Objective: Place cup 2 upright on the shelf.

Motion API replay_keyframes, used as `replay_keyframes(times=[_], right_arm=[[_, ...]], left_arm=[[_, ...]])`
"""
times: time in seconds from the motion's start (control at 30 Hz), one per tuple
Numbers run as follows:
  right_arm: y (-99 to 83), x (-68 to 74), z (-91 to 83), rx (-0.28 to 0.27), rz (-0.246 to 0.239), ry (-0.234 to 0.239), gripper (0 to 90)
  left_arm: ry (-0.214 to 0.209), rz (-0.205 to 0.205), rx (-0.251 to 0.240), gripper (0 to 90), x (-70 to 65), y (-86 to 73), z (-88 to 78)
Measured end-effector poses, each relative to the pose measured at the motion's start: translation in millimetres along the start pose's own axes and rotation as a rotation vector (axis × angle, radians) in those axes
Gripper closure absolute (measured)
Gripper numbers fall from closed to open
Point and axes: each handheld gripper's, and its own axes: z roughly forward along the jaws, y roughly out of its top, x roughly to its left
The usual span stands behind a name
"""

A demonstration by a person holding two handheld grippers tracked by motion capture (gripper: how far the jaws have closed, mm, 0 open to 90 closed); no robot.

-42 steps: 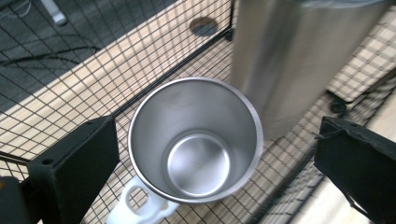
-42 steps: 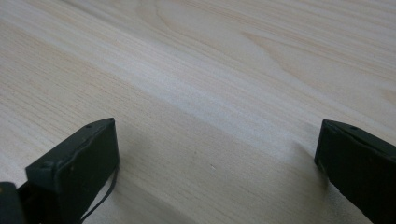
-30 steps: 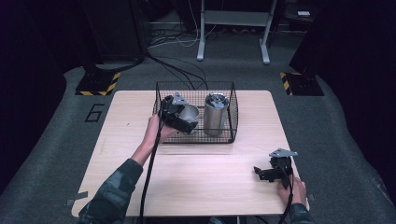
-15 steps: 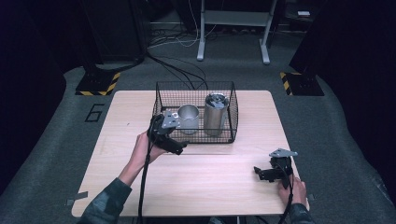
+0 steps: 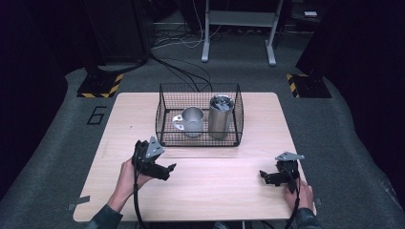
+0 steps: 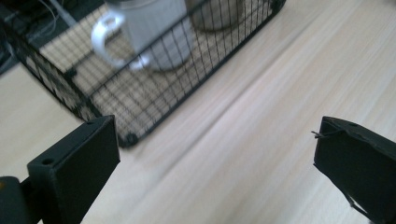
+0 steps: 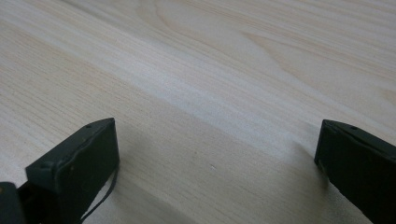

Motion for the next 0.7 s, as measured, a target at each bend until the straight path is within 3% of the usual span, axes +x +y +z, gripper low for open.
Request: replay_keyframes(times=[0.17,0.37,0.5,0.53,0.7], right_arm=[[0.0,0.0,0.0,0.000,0.000,0.000,0.0],[0.0,0.1,0.0,0.000,0.001,0.000,0.0],[0.0,0.1,0.0,0.000,0.001,0.000,0.0],[0.1,0.2,0.0,-0.001,0.002,-0.001,0.0],[0.0,0.1,0.0,0.000,0.001,0.000,0.0]], left_arm=[[0.010,-0.052,0.063,0.1,7.6,-35.1,-0.2],[0.032,-0.131,0.095,0.1,15.9,-74.2,1.0],[0.027,-0.177,0.110,0.1,19.1,-89.5,2.6],[0.035,-0.195,0.131,0.1,22.4,-99.7,3.6],[0.067,-0.253,0.135,0.1,27.0,-118.6,7.0]])
